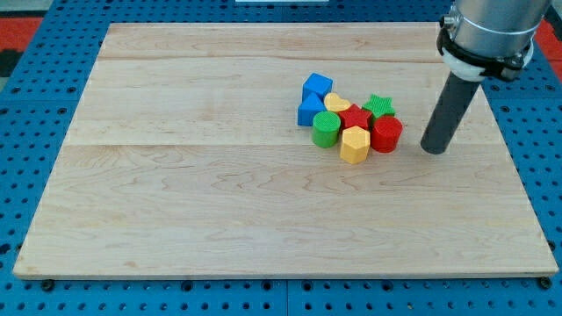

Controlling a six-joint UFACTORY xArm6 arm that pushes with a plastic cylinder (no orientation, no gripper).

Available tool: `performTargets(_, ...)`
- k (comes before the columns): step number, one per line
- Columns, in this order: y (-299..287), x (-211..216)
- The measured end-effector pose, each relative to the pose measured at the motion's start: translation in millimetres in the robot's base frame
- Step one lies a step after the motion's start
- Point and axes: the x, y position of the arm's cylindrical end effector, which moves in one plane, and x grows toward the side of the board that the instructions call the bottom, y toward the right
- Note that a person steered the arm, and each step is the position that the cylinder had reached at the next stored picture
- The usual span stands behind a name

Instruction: Push the red circle green star a little bit up

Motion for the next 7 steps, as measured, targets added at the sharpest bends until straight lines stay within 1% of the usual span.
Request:
performTargets(1, 0.0, -14.2)
performTargets(2, 33.4, -10.5)
performTargets(3, 33.8, 63.8)
performTargets(4, -14.6, 88.4)
performTargets(5, -49.6, 81.6)
performTargets(7, -51.5, 39.9)
